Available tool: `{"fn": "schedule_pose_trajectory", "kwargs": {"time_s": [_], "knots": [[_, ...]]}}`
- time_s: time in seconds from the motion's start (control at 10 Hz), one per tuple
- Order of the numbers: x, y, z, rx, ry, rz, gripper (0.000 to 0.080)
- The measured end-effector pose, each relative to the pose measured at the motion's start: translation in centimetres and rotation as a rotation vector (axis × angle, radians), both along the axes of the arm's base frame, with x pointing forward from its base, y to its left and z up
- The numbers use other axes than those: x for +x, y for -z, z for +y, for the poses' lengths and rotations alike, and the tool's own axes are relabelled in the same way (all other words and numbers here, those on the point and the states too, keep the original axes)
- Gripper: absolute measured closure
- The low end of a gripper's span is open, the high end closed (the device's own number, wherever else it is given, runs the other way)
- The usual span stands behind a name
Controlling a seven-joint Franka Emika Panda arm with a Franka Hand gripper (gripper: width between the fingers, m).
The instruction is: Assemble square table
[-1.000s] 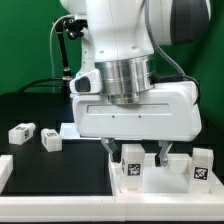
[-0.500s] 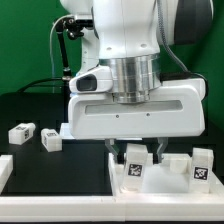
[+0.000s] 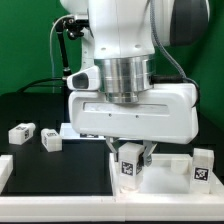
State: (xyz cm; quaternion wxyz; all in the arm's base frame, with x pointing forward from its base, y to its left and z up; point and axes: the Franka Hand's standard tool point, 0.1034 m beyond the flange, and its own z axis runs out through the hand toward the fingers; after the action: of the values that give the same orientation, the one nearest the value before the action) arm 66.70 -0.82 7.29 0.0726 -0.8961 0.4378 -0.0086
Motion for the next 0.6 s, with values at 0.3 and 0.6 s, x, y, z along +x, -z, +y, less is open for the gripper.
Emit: {"fn": "schedule_pose_trajectory", "kwargs": {"time_s": [0.3, 0.6], "knots": [[-0.02, 0.30, -0.55, 0.156, 0.459, 0.046, 0.0505], [-0.03, 0.36, -0.26, 0.161, 0.503, 0.056, 0.0505]]}}
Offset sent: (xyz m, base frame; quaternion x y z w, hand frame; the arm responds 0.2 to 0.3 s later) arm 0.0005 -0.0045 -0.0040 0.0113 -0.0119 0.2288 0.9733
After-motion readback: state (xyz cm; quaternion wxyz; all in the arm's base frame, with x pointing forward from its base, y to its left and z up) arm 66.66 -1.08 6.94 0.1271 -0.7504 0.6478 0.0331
